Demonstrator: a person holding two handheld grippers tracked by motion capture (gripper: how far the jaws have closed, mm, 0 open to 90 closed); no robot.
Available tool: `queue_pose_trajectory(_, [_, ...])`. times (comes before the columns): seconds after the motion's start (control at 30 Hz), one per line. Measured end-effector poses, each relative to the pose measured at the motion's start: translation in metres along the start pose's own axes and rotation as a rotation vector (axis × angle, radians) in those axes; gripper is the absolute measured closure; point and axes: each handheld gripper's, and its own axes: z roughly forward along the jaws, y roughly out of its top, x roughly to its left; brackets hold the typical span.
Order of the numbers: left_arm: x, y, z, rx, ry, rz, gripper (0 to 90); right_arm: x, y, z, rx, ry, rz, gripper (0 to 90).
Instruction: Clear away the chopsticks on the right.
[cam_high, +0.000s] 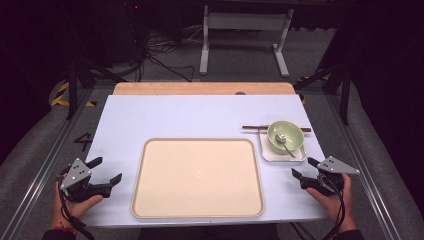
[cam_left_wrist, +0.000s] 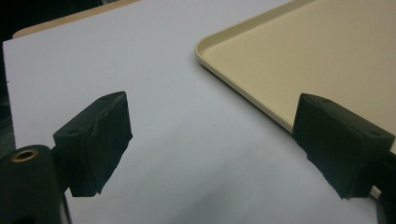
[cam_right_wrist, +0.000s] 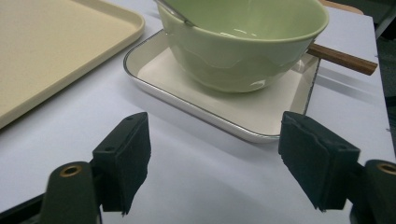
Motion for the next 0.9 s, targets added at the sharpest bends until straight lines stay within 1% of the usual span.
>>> queue_pose_trajectory(0.2, [-0.003, 0.0, -0.001, 0.017, -0.005, 0.018, 14.8, -0.004, 0.0, -0.002, -0.011, -0.011, 0.025, 27.5])
queue_pose_trajectory(0.27, [-0.003, 0.0, -0.001, 0.012, -0.006, 0.021, 14.9, -0.005, 0.001, -0.002, -0.013, -0.016, 0.029, 28.6])
queue_pose_trajectory(0.33, [-0.003, -0.001, -0.003, 0.008, -0.013, 0.015, 14.9, -0.006, 0.002, -0.001, -0.015, -0.016, 0.032, 29.0])
queue_pose_trajectory(0.4, [-0.004, -0.002, -0.003, 0.003, -0.013, 0.013, 15.2, -0.007, 0.003, -0.001, -0.017, -0.024, 0.031, 31.6])
queue_pose_trajectory(0.47, [-0.006, -0.002, -0.003, 0.001, -0.02, 0.003, 15.3, -0.009, 0.003, -0.002, -0.023, -0.028, 0.043, 32.8])
queue_pose_trajectory(0.57, [-0.008, -0.001, -0.002, 0.011, -0.024, 0.015, 15.2, -0.012, 0.004, -0.005, -0.031, -0.033, 0.056, 38.6])
queue_pose_trajectory(0.6, [-0.008, -0.001, -0.001, 0.015, -0.023, 0.02, 15.2, -0.014, 0.005, -0.007, -0.043, -0.035, 0.057, 40.2])
queue_pose_trajectory(0.7, [-0.008, -0.002, 0.001, 0.022, -0.029, 0.013, 15.0, -0.018, 0.006, -0.01, -0.056, -0.037, 0.075, 44.2])
queue_pose_trajectory(0.73, [-0.007, -0.002, 0.001, 0.026, -0.026, 0.021, 15.1, -0.02, 0.007, -0.01, -0.057, -0.04, 0.084, 45.6])
queue_pose_trajectory(0.77, [-0.007, -0.002, 0.001, 0.024, -0.027, 0.018, 15.1, -0.022, 0.007, -0.01, -0.059, -0.04, 0.092, 47.2])
queue_pose_trajectory(0.8, [-0.006, -0.002, 0.001, 0.015, -0.031, 0.013, 15.1, -0.024, 0.009, -0.01, -0.063, -0.049, 0.092, 50.3])
queue_pose_trajectory(0.83, [-0.006, -0.002, 0.001, 0.015, -0.031, 0.013, 15.0, -0.024, 0.009, -0.01, -0.063, -0.049, 0.092, 50.3])
queue_pose_trajectory(0.9, [-0.006, -0.003, 0.001, 0.021, -0.035, 0.014, 14.8, -0.027, 0.012, -0.011, -0.065, -0.052, 0.098, 54.5])
